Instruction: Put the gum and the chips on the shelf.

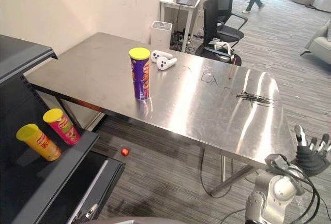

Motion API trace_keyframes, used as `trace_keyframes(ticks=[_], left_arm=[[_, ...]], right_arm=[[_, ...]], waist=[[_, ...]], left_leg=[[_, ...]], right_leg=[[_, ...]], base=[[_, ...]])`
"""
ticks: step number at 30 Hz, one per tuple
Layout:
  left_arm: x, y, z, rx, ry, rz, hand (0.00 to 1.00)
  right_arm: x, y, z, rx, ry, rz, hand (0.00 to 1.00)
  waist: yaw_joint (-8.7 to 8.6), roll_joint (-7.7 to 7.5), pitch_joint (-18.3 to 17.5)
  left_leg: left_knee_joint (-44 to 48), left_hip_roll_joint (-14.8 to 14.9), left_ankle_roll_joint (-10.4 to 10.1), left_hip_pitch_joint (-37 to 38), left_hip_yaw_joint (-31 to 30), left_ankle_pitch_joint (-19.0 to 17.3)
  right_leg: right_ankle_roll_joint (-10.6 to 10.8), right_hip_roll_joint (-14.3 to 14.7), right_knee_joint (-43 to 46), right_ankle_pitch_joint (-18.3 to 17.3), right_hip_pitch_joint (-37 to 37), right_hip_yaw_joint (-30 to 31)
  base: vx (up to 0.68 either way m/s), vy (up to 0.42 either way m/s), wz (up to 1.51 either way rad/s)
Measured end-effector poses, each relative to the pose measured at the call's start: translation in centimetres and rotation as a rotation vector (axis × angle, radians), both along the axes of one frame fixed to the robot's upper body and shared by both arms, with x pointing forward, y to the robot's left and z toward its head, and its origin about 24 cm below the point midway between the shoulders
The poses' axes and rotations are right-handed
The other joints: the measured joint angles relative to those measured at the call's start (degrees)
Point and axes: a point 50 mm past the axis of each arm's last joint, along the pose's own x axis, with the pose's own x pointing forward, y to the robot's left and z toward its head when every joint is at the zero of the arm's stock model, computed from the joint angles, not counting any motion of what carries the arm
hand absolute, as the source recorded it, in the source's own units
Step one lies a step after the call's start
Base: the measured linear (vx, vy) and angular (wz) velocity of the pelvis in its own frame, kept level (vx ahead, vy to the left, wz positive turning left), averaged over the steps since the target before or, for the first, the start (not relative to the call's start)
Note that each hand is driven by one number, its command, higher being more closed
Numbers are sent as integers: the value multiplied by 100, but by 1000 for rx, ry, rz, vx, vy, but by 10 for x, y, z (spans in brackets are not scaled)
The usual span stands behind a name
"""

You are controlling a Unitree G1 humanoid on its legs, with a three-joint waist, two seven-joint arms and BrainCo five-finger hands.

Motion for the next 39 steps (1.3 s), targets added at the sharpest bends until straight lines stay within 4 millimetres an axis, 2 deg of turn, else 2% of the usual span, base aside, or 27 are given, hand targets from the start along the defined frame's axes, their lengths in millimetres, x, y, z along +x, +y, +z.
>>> trace_keyframes(ticks=[4,8,11,14,23,31,39], left_arm=[[9,-3,1,11,-11,-37,0],[13,-7,1,8,-21,-39,0],[15,-9,0,20,-6,-77,0],[18,-9,0,24,-2,-105,0],[17,-8,-1,23,12,-123,0],[18,2,0,44,12,-137,0],[11,5,0,48,30,-137,0]], right_arm=[[21,34,13,-95,-34,228,0],[39,64,14,-210,-18,498,0],[56,79,10,-302,39,675,0],[74,83,1,-343,106,795,0],[106,93,-6,-368,202,923,0],[131,103,5,-427,234,971,0],[152,115,18,-477,256,1027,0]], waist=[[1,10,-7],[-1,21,-22],[2,59,-43],[0,71,-55],[8,170,-45],[16,166,206],[151,173,391]], left_leg=[[1,7,-11,0,30,-58],[229,-17,34,-156,-49,-173],[285,-76,52,-242,-144,-177],[372,-95,62,-409,-391,-170],[463,-102,85,-582,-761,-151],[501,-129,105,-611,-1053,-138],[566,-160,108,-727,-1369,-137]], right_leg=[[1,-2,-49,-1,3,18],[3,-49,-85,-3,0,-21],[4,-73,-121,-3,-7,-98],[20,-81,-208,8,11,-248],[18,-66,-287,10,81,-492],[17,-63,-335,10,173,-643],[14,-65,-387,12,238,-807]], base=[[26,-6,-5],[7,5,7],[12,10,14],[-4,-13,30],[2,-21,16],[-11,-11,9],[15,-8,13]])
